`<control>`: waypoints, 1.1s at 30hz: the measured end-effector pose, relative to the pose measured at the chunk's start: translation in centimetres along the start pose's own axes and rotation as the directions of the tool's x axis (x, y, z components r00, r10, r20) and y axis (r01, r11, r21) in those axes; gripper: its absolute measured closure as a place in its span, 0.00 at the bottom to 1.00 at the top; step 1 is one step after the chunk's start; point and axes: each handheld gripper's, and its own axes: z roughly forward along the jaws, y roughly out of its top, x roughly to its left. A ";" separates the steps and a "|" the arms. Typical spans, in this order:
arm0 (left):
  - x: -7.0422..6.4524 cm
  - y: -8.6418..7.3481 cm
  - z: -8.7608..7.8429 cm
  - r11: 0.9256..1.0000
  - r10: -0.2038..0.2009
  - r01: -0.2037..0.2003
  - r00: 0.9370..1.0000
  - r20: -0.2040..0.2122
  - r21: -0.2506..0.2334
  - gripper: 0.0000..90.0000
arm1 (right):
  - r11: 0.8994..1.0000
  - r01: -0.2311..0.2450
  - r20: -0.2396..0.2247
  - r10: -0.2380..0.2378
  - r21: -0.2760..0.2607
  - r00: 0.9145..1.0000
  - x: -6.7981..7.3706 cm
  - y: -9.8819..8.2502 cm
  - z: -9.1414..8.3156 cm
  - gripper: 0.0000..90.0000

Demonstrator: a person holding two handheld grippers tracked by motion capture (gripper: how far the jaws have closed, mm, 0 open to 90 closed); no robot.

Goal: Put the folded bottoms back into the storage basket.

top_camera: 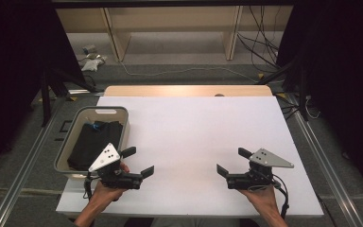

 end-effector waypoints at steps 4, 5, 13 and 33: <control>-0.1 -0.1 0.0 1.000 0.009 -0.009 1.000 -0.003 0.005 0.00 | 1.000 -0.009 -0.003 0.009 0.002 1.000 0.1 -0.2 -0.2 0.02; -0.2 -0.2 0.0 1.000 0.008 -0.008 1.000 -0.004 0.005 0.00 | 1.000 -0.014 -0.003 0.014 0.004 1.000 0.1 -0.3 -0.2 0.02; -0.5 -0.7 0.2 0.999 0.015 -0.014 1.000 -0.014 0.033 0.00 | 1.000 -0.019 0.004 0.019 0.014 1.000 0.4 -0.8 -0.4 0.01; -0.4 -0.8 0.3 1.000 -0.002 0.003 0.999 -0.043 0.023 0.00 | 1.000 -0.015 0.017 0.016 -0.013 1.000 0.2 -0.7 -0.8 0.01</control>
